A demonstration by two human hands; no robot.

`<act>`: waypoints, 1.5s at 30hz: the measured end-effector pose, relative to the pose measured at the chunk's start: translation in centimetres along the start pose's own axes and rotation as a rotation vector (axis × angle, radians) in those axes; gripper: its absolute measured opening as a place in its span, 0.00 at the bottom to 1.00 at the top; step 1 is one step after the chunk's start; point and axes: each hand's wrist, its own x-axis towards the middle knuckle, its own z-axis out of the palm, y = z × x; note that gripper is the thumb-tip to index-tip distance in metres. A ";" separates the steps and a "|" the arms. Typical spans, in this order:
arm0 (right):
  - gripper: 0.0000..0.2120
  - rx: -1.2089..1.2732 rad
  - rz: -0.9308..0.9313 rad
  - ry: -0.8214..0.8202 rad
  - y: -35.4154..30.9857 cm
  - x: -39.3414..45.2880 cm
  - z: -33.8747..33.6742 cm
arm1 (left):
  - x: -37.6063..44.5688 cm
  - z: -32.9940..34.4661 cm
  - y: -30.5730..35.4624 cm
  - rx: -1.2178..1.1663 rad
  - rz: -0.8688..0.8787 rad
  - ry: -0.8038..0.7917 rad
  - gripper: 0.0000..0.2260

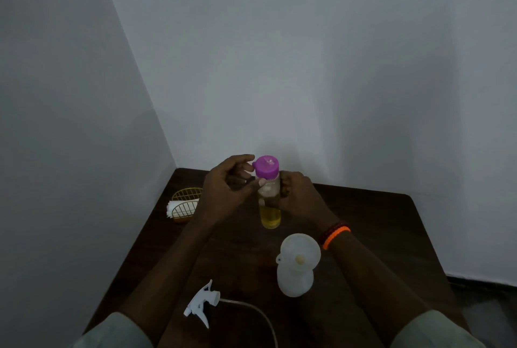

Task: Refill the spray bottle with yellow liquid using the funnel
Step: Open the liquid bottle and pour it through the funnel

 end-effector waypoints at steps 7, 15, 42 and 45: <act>0.22 0.023 -0.017 -0.038 -0.7 0.1 1.4 | 0.6 0.6 0.4 0.024 -0.010 -0.004 0.31; 0.23 0.012 -0.023 0.001 -0.2 0.8 0.5 | 0.3 -0.2 0.1 0.043 -0.011 0.011 0.29; 0.23 0.052 0.123 0.018 2.4 -0.3 -0.1 | -7.1 2.4 -12.8 0.387 -0.486 -0.158 0.23; 0.24 0.038 0.146 0.033 3.0 -0.4 -0.1 | -8.2 3.5 -15.5 0.534 -0.584 -0.304 0.25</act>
